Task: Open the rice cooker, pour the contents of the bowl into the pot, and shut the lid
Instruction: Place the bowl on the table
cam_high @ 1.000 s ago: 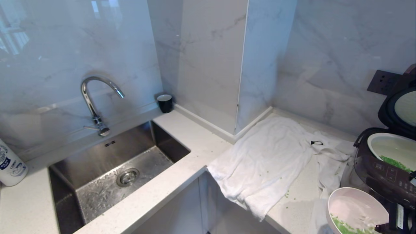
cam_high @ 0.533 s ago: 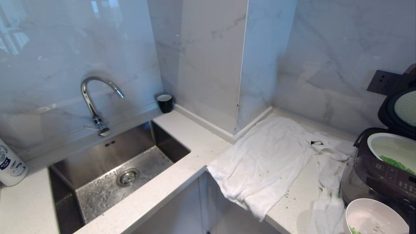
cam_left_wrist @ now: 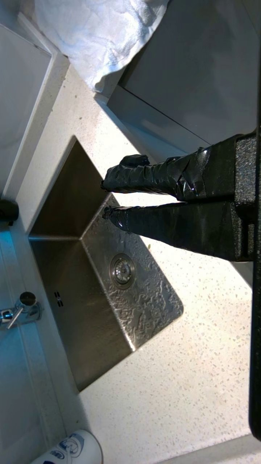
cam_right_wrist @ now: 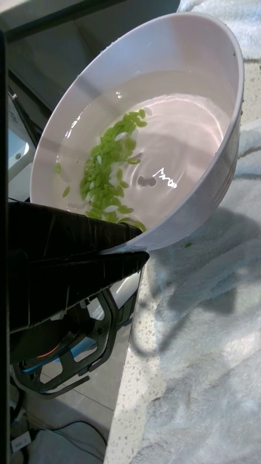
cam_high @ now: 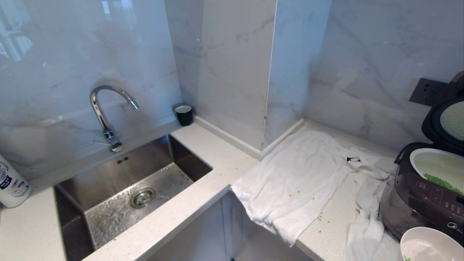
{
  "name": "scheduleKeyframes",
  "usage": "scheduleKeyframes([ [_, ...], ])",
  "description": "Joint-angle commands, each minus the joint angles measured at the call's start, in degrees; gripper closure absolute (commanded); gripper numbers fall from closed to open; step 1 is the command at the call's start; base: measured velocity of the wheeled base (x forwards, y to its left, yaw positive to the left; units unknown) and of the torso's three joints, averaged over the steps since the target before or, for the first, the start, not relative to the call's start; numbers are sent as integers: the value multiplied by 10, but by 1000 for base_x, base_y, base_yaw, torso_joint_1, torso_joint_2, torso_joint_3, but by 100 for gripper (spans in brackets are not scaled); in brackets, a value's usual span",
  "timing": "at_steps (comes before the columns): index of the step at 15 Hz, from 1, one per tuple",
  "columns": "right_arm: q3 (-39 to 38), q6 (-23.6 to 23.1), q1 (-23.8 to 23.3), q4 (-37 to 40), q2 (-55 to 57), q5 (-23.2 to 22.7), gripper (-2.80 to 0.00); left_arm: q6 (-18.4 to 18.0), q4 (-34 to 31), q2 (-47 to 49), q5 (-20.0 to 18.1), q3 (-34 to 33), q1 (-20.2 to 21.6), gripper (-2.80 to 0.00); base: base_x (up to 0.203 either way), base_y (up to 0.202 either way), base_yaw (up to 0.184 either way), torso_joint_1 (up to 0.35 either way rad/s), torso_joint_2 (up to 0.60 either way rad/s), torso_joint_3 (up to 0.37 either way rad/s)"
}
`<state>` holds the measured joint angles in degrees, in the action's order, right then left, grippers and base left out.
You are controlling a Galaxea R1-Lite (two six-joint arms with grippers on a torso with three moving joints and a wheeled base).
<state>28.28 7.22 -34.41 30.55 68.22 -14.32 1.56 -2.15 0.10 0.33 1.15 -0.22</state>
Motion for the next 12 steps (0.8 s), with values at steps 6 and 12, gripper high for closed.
scheduleKeyframes([
  [6, 0, -69, -91, 17, 11, -10, 0, 0, -1, 0, 0, 0, 0, 0, 0, 0, 0, 0, 0, 0],
  [12, 6, -163, -197, 17, 45, -26, 0, -1, -1, 0, 0, 1, 0, 0, 0, 0, 0, 0, 0, 0],
])
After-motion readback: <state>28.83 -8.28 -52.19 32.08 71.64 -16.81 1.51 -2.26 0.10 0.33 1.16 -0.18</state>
